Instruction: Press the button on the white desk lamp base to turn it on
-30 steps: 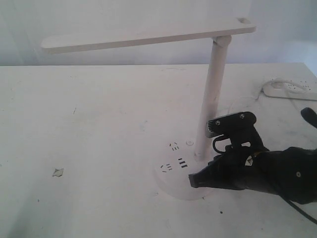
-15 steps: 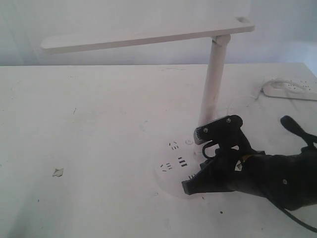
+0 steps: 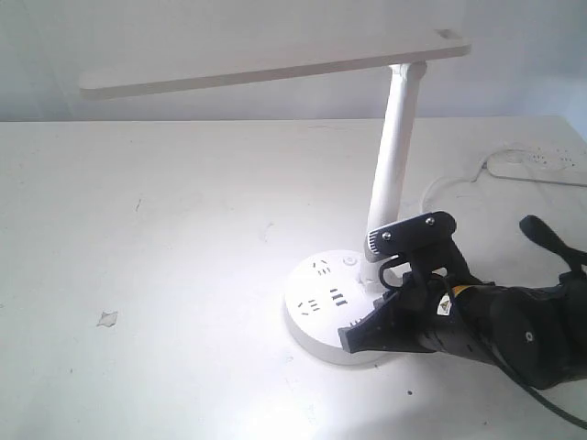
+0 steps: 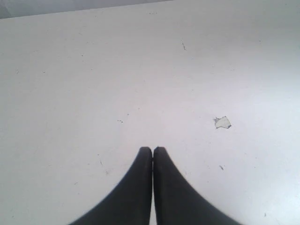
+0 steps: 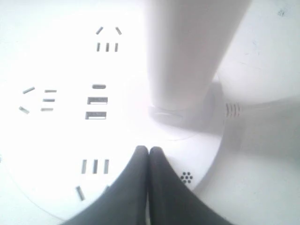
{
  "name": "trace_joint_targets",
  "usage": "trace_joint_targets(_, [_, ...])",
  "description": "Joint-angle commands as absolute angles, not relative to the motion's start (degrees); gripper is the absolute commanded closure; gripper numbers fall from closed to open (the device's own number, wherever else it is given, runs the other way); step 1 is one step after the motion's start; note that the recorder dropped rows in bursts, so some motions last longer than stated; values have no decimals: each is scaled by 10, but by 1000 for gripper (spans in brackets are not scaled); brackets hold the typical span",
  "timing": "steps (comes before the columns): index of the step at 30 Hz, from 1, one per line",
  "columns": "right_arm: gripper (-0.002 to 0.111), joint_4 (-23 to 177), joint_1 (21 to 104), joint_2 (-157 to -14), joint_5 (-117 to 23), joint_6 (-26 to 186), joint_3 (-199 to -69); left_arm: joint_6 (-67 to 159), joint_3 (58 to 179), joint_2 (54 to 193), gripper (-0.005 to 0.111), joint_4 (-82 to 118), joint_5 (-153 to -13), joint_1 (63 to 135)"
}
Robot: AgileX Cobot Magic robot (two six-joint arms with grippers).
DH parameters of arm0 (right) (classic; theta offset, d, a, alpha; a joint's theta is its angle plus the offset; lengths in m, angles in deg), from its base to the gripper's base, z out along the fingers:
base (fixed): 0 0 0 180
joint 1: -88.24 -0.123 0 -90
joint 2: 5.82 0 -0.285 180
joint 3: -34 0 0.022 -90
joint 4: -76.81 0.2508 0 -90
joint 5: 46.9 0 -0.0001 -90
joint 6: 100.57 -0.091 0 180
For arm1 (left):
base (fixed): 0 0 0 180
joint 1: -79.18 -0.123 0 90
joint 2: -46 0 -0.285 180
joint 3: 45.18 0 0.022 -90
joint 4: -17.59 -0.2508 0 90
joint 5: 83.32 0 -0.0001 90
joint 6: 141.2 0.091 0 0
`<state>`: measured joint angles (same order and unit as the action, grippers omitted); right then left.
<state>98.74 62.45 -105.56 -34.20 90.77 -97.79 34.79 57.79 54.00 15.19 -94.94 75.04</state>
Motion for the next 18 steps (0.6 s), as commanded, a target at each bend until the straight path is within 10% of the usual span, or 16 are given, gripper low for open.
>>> trace_joint_targets(1, [108,990,624,-1025,-349,887,-974,347,576,538,107,154,-949,754])
trace_joint_targets(18, [108,993,555,-861,-194,808,-813,347,576,538,107,154,-949,754])
